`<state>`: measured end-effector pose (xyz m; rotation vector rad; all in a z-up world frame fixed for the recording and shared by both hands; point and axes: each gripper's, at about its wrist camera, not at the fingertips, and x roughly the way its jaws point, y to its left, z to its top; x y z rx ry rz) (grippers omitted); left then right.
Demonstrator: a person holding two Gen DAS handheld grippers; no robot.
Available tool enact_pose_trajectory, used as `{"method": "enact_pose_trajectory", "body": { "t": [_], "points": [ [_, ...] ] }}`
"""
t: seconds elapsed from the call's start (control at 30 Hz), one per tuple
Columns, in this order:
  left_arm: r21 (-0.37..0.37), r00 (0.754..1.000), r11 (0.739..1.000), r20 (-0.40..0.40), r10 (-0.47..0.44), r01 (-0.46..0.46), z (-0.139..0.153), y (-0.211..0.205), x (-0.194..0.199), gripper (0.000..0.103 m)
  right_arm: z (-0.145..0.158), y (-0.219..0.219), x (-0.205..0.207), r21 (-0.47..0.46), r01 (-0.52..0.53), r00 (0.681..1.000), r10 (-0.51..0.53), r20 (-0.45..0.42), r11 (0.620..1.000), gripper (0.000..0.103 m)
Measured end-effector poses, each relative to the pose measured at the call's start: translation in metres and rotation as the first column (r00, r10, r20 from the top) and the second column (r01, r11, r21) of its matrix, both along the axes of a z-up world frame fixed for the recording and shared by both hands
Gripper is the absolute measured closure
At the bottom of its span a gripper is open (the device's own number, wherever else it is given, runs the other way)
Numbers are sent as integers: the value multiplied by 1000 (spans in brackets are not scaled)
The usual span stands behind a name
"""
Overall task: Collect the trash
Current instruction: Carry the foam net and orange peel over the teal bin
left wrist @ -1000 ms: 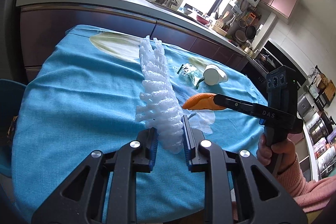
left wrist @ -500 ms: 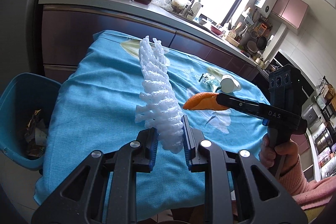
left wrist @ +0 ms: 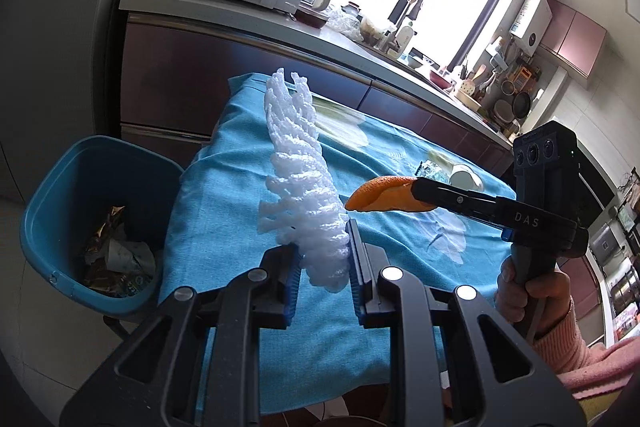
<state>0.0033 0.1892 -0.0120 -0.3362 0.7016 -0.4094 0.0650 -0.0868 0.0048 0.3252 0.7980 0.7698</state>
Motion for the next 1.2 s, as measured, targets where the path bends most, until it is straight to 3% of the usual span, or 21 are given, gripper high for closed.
{"method": "enact_pose_trajectory", "body": {
  "t": [1.2],
  "points": [
    [40,991,990,18,134,-135,5,53,-12,82,-1,67,21,2,-110,994,110,-20,994,87]
  ]
}}
